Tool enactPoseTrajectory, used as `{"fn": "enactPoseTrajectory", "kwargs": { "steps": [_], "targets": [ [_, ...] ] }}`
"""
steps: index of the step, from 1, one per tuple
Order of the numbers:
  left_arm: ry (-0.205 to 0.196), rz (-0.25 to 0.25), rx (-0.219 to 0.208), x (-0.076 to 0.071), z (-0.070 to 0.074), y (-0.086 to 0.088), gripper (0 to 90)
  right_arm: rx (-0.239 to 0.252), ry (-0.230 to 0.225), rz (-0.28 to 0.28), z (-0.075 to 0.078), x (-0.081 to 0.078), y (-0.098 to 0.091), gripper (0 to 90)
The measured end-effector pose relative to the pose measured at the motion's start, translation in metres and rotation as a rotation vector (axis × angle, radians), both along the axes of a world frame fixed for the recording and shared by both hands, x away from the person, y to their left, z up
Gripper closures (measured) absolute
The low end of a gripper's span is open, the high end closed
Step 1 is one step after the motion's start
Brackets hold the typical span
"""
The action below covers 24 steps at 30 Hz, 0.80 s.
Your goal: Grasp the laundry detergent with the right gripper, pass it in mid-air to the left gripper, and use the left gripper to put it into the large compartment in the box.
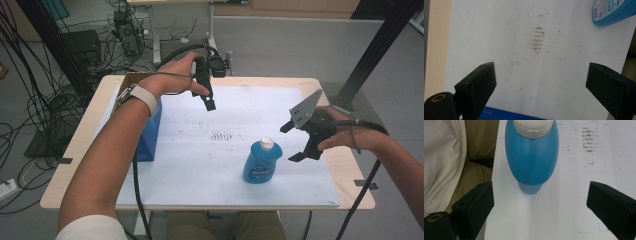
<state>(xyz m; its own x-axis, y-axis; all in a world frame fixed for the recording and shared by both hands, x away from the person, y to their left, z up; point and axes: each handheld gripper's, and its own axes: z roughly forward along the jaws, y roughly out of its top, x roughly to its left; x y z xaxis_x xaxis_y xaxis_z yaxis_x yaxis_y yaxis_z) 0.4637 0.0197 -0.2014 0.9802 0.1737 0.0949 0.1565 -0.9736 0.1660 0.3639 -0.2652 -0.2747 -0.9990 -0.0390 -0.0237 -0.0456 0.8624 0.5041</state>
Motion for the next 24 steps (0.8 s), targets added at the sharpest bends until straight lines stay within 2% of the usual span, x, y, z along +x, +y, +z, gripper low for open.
{"fn": "enactPoseTrajectory", "kwargs": {
  "steps": [24],
  "targets": [
    [0.0, 0.005, -0.002, 0.0015, -0.0033, -0.0003, 9.9, 0.031, 0.004, 0.003, -0.009, 0.0035, 0.0001, 7.3]
  ]
}}
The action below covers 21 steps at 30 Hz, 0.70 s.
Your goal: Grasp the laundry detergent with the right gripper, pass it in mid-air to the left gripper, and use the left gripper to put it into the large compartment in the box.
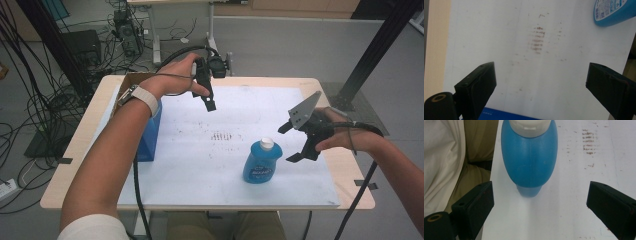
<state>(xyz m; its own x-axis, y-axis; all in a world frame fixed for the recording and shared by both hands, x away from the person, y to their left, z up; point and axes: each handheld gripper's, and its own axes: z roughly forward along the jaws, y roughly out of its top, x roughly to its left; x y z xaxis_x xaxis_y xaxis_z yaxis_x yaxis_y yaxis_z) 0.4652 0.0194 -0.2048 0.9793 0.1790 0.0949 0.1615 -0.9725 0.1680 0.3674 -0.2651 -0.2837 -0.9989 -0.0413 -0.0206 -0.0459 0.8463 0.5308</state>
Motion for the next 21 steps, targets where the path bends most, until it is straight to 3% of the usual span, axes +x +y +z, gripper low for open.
{"fn": "enactPoseTrajectory", "kwargs": {
  "steps": [21],
  "targets": [
    [0.0, 0.009, -0.001, 0.001, -0.002, 0.002, 9.9, 0.063, 0.025, -0.005, -0.013, 0.001, -0.002, 7.2]
  ]
}}
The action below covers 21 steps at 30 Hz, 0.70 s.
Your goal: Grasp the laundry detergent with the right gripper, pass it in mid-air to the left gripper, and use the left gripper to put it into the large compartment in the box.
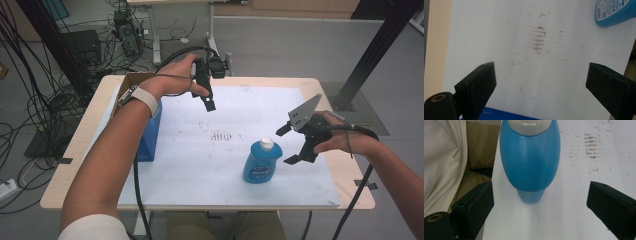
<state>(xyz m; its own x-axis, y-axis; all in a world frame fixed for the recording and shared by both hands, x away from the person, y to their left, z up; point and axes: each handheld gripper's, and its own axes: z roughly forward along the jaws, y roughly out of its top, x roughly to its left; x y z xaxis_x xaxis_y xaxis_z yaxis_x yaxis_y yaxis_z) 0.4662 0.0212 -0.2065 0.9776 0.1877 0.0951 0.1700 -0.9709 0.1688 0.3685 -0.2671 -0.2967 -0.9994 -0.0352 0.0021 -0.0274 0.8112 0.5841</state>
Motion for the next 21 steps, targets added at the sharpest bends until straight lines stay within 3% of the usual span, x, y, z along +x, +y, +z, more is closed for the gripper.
{"fn": "enactPoseTrajectory", "kwargs": {
  "steps": [21],
  "targets": [
    [0.003, 0.002, -0.003, 0.001, -0.004, -0.002, 9.9, 0.065, 0.019, 0.019, -0.013, 0.0, -0.001, 6.5]
  ]
}}
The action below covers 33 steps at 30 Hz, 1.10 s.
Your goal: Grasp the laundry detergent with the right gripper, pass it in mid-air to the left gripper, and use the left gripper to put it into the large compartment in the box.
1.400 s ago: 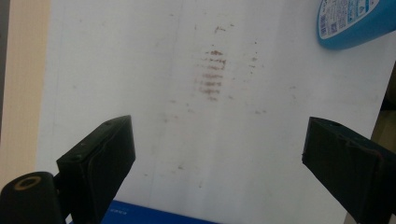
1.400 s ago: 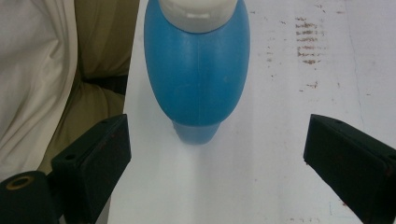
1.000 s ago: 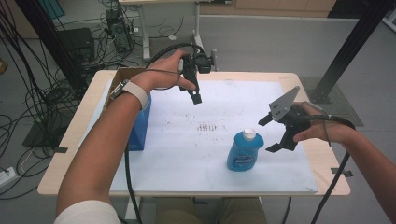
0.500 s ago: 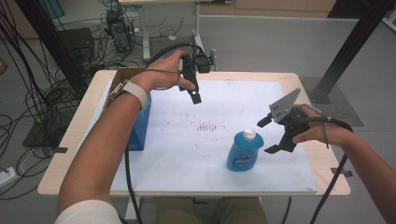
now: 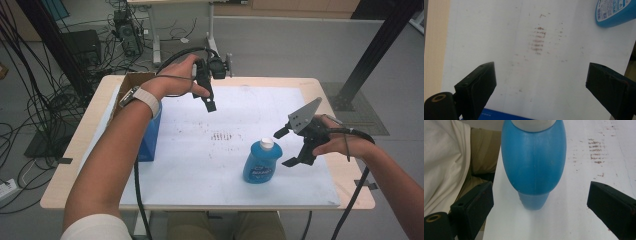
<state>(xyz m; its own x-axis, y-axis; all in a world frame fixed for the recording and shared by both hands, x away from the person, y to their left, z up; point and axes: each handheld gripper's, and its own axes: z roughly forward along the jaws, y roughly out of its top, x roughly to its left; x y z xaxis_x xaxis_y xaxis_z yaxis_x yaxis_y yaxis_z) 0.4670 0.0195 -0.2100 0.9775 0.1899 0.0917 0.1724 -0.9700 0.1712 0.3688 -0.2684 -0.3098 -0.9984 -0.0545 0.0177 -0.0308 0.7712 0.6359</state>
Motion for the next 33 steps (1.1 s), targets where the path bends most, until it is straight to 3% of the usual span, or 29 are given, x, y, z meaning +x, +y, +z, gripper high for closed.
{"fn": "enactPoseTrajectory", "kwargs": {
  "steps": [33],
  "targets": [
    [0.004, -0.001, 0.004, 0.001, -0.003, -0.003, 10.1, 0.125, 0.011, -0.015, -0.028, -0.001, -0.001, 4.8]
  ]
}}
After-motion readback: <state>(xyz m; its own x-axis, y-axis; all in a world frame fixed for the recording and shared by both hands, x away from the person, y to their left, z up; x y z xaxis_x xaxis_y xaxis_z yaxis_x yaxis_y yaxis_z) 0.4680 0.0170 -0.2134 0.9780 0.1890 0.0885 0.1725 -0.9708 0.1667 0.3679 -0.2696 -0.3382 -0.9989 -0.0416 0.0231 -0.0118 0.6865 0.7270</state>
